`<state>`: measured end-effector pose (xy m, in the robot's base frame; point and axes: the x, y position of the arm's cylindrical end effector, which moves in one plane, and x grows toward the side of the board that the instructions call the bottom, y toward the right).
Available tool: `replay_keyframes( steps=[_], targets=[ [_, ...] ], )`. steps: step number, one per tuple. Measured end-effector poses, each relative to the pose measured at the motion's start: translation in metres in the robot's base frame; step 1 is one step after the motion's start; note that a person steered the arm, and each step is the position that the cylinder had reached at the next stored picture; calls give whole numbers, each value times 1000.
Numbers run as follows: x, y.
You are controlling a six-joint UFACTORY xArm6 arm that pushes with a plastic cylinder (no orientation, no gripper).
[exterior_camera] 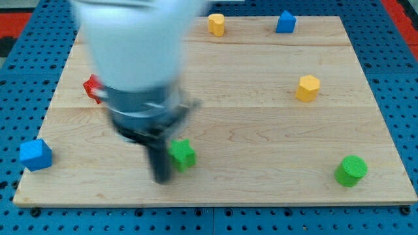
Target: Slide the green star to bottom center
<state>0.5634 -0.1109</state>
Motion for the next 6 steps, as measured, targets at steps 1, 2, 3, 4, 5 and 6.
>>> replay_keyframes(
  steps=[1,2,3,4,5,6],
  targets=[
    [-24,-25],
    [-45,25],
    [-37,86],
    [27,140],
    [49,115],
    [52,145]
  ],
)
